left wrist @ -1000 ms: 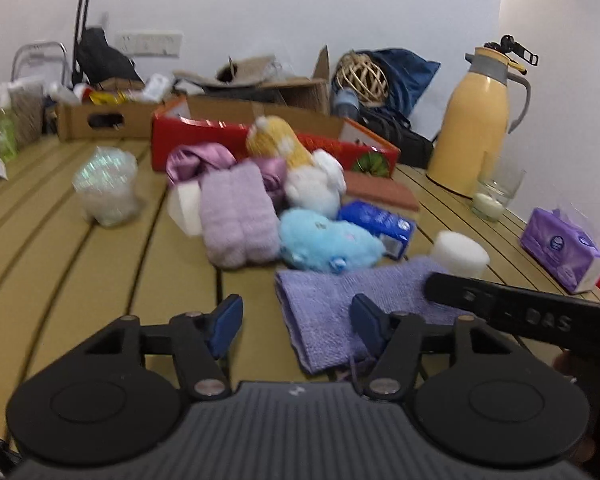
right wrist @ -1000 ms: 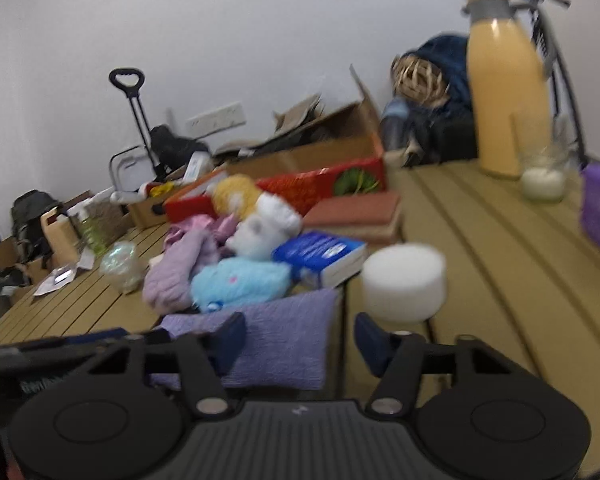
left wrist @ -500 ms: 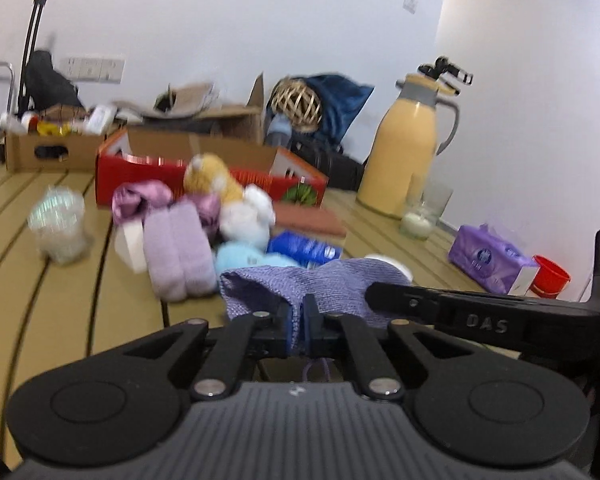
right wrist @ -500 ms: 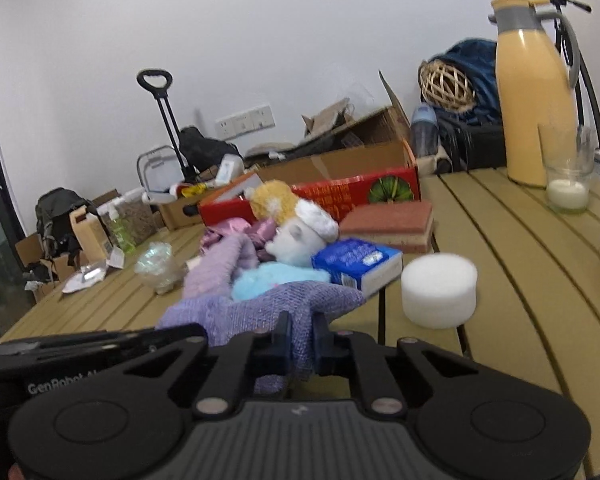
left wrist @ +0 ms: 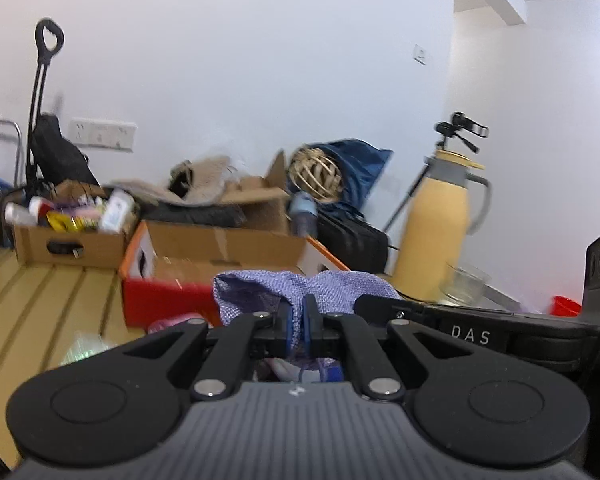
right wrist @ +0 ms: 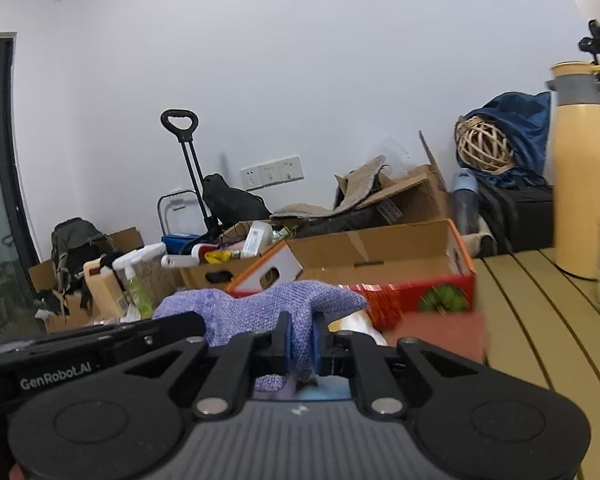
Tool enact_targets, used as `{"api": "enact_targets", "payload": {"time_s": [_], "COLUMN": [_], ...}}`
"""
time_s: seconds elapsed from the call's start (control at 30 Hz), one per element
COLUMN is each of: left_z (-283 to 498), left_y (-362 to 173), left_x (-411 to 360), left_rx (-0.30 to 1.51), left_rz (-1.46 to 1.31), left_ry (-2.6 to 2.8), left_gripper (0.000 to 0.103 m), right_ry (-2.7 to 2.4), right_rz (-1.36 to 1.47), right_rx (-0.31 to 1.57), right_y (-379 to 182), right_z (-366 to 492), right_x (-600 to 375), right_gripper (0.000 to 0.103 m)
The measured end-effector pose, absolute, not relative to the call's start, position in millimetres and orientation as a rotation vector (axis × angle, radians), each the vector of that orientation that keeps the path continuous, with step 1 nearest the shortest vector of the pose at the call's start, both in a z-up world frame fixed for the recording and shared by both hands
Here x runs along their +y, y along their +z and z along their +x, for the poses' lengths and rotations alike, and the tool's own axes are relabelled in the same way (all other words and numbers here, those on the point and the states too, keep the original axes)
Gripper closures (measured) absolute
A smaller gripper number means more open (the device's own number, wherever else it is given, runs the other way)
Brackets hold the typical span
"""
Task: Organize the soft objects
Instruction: 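Carry the purple sachet into the cardboard box and open both grippers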
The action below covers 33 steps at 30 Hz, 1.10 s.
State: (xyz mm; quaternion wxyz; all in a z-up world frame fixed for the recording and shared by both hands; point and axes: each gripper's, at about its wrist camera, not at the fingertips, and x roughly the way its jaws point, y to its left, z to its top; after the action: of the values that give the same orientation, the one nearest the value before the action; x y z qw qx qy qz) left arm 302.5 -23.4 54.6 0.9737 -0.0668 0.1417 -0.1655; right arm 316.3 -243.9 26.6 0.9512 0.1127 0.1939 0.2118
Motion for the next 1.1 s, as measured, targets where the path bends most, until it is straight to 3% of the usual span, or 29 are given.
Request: {"api": "enact_targets", "payload": {"time_s": [0.37, 0.53, 0.77, 0.83, 0.87, 0.9, 0.93, 1.0, 1.1], "left_z": [451, 531, 644, 661, 668, 672, 673, 670, 661], "left_y": [86, 91, 62, 51, 45, 41, 36, 33, 38], "left_x": [8, 21, 45, 46, 44, 43, 43, 44, 51], "left_rx": [0.346, 0.413, 0.609, 0.637, 0.665, 0.690, 0.697, 0.687, 0.670], "left_rz": [-0.128, -0.114, -0.196, -0.177, -0.154, -0.131, -0.115, -0.098, -0.124], "left_ry": [-0.234, -0.214, -0.163, -0.143, -0.126, -0.120, -0.108, -0.107, -0.119], "left_gripper": [0.097, 0.097, 0.097, 0.091, 0.082, 0.064, 0.063, 0.062, 0.051], "right_ry": [0.435, 0.439, 0.396, 0.374, 0.363, 0.347, 0.333, 0.309, 0.297], "right_rz": [0.225, 0.270, 0.367, 0.367, 0.355, 0.340, 0.321, 0.272, 0.300], "right_rx": [0.446, 0.575, 0.749, 0.788, 0.807, 0.821, 0.826, 0.842, 0.845], "right_y": [54, 47, 16, 5, 0, -5, -9, -14, -14], "right_z": [470, 557, 662, 685, 692, 699, 701, 706, 705], "right_x": [-193, -176, -157, -151, -147, -144, -141, -137, -144], "right_gripper": [0.093, 0.093, 0.093, 0.092, 0.089, 0.085, 0.073, 0.063, 0.045]}}
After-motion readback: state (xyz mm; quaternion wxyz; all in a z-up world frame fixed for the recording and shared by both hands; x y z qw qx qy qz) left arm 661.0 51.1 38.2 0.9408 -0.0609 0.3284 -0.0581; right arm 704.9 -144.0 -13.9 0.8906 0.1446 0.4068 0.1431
